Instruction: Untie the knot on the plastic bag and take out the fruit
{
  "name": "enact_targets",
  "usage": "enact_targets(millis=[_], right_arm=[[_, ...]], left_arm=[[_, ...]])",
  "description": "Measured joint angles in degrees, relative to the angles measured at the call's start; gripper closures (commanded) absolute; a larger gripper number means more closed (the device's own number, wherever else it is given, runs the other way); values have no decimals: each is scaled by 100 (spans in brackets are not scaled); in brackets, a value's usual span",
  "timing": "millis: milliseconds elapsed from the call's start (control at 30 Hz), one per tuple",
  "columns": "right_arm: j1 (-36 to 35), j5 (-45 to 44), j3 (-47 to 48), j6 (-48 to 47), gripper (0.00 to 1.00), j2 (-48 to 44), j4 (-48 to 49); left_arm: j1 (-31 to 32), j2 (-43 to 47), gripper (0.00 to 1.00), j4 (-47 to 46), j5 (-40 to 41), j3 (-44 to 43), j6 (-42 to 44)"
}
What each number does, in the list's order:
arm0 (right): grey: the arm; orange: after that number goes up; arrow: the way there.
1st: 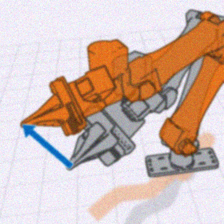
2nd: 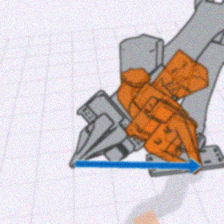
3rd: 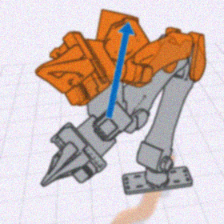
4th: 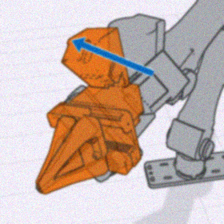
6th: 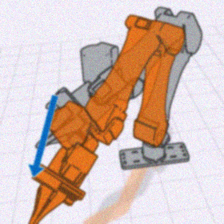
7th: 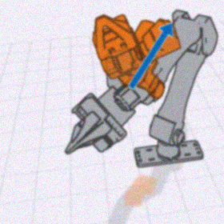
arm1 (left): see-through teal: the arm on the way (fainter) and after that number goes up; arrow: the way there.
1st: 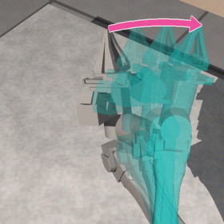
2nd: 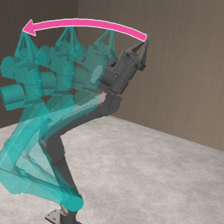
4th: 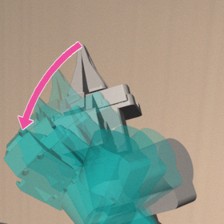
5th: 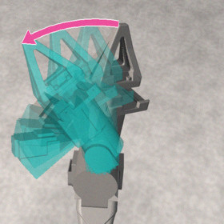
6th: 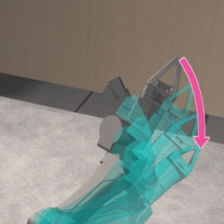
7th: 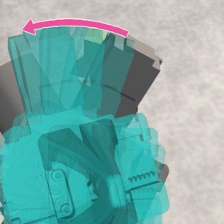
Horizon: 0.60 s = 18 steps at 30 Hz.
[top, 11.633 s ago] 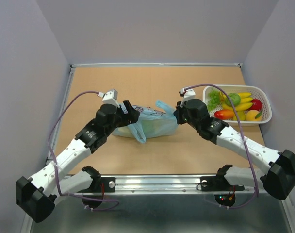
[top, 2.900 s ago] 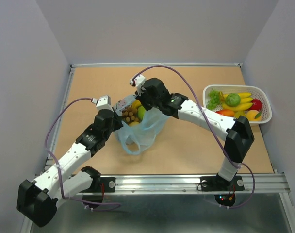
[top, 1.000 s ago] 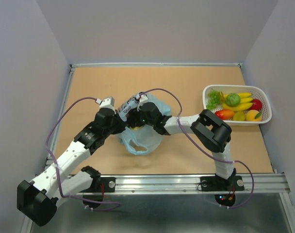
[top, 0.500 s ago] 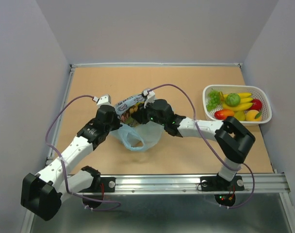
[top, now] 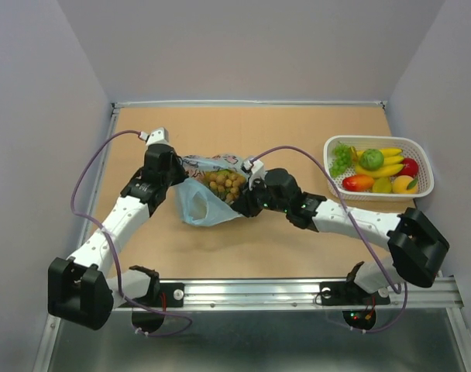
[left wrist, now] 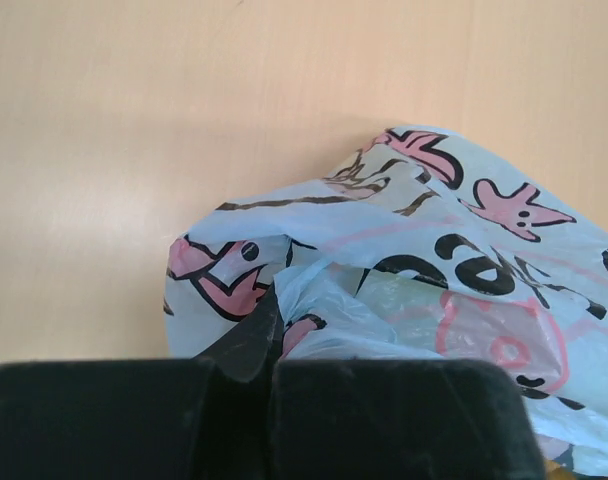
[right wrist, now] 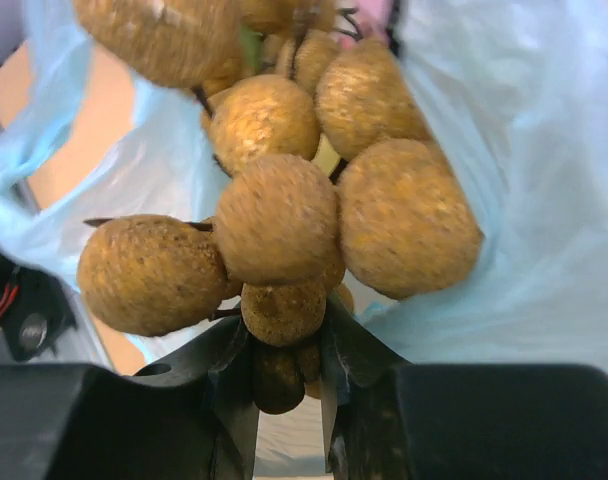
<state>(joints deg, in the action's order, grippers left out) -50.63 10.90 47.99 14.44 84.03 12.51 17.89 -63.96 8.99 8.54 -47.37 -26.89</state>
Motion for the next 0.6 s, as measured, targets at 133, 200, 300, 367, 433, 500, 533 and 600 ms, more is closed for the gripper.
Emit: enact_targets(millis=[133, 200, 300, 367, 433, 500, 533, 600], right_arm=[[0, 260, 125, -179, 100, -485, -544], [0, 310, 271, -260, 100, -638, -767], [0, 293, 568, -343, 99, -852, -1071], [0, 212, 855, -400, 100, -922, -1180], [0, 35, 1158, -444, 99, -940, -1244], [0, -262, 1558, -527, 100, -918, -1246], [0, -415, 1775, -575, 100, -896, -1222], [0, -699, 2243, -680, 99, -778, -1193]], left_arm=[[-2, -264, 100, -90, -223, -114, 55], [-2, -442, 100, -151, -372, -138, 79], [-2, -588, 100, -210, -638, -142, 116], [-2, -640, 100, -221, -824, -140, 125], [-2, -649, 100, -229, -979, -131, 127], [15, -636, 100, -278, -1167, -87, 127], [33, -636, 100, -282, -1204, -68, 127], [92, -603, 100, -313, -1270, 35, 125]])
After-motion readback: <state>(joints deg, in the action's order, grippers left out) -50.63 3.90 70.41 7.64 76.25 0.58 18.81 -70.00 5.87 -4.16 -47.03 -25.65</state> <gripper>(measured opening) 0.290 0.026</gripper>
